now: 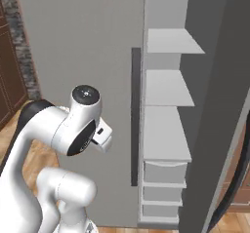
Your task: Take the squash and avocado out of the freezer and place them in the tupperware container on the counter. Then put the tupperware containing the vegetables back in the freezer.
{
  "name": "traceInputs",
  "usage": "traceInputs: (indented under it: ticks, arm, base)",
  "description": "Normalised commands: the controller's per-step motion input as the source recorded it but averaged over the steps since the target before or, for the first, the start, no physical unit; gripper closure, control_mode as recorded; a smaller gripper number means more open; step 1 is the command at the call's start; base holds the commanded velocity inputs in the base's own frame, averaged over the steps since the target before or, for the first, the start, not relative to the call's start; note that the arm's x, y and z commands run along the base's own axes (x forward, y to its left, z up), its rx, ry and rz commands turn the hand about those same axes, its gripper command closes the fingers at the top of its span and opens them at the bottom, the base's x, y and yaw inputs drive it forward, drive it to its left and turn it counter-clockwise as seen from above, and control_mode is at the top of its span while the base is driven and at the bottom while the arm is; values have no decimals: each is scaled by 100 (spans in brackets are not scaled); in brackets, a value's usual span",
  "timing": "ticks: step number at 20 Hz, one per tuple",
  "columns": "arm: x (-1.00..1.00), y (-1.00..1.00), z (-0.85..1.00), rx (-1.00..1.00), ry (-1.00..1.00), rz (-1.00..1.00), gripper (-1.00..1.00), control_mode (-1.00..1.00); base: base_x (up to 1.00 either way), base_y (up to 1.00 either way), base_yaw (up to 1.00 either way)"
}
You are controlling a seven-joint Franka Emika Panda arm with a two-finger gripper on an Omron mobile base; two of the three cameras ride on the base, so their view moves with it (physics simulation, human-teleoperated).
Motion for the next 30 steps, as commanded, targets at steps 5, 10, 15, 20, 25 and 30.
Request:
traceInputs:
  ticks: [5, 10, 15, 20, 25, 30]
  arm:
    - [0, 0, 0, 0, 0, 0, 100, 100]
    - [0, 0, 0, 0, 0, 0, 100, 100]
    - [0, 0, 0, 0, 0, 0, 100, 100]
    - [0, 0, 0, 0, 0, 0, 100, 100]
    - [0, 0, 0, 0, 0, 0, 100, 100]
    - [0, 0, 0, 0, 0, 0, 100, 100]
  base:
    - [38, -51, 8]
    - [49, -40, 18]
    - [25, -56, 15]
    - [33, -43, 8]
    - [67, -12, 0]
    - [34, -24, 0]
